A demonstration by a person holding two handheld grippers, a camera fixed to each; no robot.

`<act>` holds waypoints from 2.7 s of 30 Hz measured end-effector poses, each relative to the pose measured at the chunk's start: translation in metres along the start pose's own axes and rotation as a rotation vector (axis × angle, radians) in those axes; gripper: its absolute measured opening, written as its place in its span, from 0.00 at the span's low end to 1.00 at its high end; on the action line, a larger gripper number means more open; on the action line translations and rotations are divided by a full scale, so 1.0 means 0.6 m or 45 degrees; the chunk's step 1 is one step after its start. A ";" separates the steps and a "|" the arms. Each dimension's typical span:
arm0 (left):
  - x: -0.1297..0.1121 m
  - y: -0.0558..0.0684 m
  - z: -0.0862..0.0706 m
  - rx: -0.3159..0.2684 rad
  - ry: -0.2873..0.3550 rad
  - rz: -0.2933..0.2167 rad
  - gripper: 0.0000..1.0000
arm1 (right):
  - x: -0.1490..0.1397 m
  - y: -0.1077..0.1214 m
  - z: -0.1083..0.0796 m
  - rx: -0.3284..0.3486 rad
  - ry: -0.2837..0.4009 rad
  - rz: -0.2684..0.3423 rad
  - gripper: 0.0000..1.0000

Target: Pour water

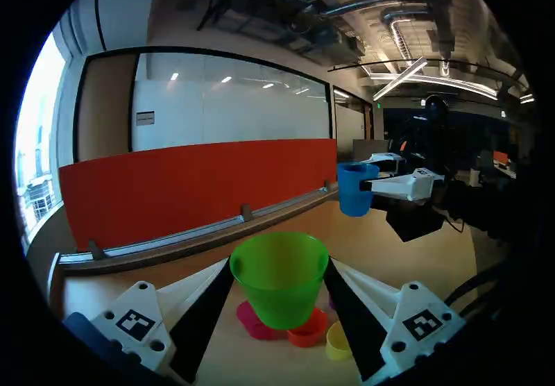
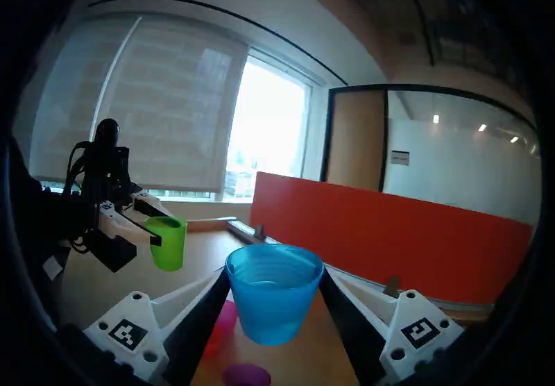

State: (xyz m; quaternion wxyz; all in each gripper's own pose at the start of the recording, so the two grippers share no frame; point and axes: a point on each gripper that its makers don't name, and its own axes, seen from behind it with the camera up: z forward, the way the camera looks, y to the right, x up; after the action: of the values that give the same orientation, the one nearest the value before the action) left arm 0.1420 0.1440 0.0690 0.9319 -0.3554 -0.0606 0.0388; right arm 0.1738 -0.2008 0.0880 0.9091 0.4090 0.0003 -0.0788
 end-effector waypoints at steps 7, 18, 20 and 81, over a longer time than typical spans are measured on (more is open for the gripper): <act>0.004 -0.004 -0.003 0.021 0.017 0.011 0.88 | 0.009 -0.007 0.006 0.016 -0.005 -0.021 0.91; 0.013 0.005 -0.009 0.014 0.047 0.006 0.89 | 0.025 -0.021 0.017 0.045 -0.008 -0.048 0.91; 0.014 0.008 -0.009 0.010 0.049 0.007 0.89 | 0.027 -0.025 0.020 0.052 -0.008 -0.053 0.91; -0.006 0.042 -0.026 -0.039 0.045 -0.017 0.89 | 0.087 -0.124 0.114 0.262 -0.037 -0.365 0.91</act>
State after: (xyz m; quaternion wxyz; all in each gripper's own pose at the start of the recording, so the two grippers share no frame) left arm 0.1398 0.1523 0.0403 0.9275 -0.3700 -0.0471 0.0254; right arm 0.2105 -0.3076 0.0746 0.8418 0.4945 0.0373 -0.2131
